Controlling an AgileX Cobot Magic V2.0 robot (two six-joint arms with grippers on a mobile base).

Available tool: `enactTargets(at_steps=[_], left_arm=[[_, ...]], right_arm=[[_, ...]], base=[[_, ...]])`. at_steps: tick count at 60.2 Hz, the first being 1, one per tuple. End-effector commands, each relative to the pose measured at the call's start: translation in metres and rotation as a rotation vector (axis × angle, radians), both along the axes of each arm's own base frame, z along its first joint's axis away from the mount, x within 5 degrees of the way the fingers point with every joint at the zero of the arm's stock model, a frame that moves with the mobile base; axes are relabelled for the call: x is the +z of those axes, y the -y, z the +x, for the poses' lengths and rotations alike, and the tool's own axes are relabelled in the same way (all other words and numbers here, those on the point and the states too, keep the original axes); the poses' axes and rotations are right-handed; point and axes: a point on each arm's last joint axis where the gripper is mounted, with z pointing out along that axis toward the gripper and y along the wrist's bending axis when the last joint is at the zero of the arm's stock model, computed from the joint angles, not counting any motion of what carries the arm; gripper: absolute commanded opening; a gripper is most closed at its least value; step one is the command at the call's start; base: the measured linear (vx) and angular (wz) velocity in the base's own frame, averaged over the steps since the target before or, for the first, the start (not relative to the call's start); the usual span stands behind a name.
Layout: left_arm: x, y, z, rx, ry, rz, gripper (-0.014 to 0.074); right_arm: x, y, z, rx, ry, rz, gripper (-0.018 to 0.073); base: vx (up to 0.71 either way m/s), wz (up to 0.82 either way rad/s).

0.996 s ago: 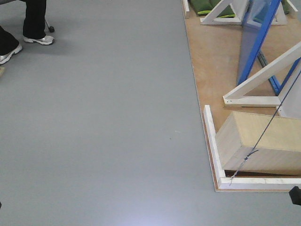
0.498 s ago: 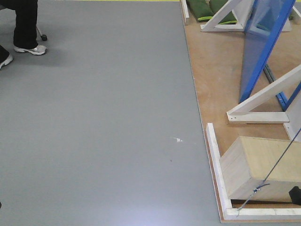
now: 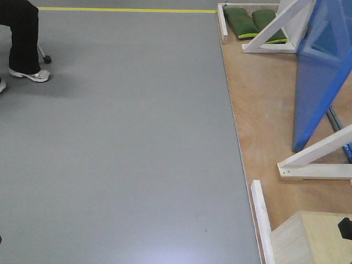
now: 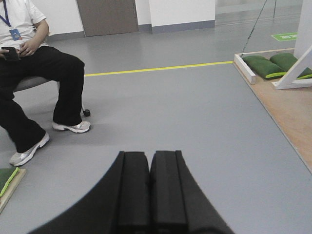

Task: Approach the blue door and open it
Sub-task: 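Drive the base forward and turn to face the blue door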

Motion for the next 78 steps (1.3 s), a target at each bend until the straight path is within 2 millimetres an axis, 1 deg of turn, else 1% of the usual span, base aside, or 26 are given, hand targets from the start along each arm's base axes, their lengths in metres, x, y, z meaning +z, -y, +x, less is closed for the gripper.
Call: enactTargets(at_steps=[1, 43, 78], left_arm=[[0.0061, 0.0007, 0.001, -0.009, 0.086, -0.008, 0.007], [0.0061, 0.0007, 0.001, -0.009, 0.086, -0.008, 0.007], [0.0061, 0.0007, 0.001, -0.009, 0.086, -0.008, 0.007]], right_arm=[[0.001, 0.0002, 0.0008, 0.0, 0.074, -0.018, 0.0002], [0.001, 0.0002, 0.0008, 0.0, 0.074, -0.018, 0.0002], [0.001, 0.0002, 0.0008, 0.0, 0.074, -0.018, 0.0002]], base=[[0.43, 0.04], [0.43, -0.03], [0.37, -0.04]])
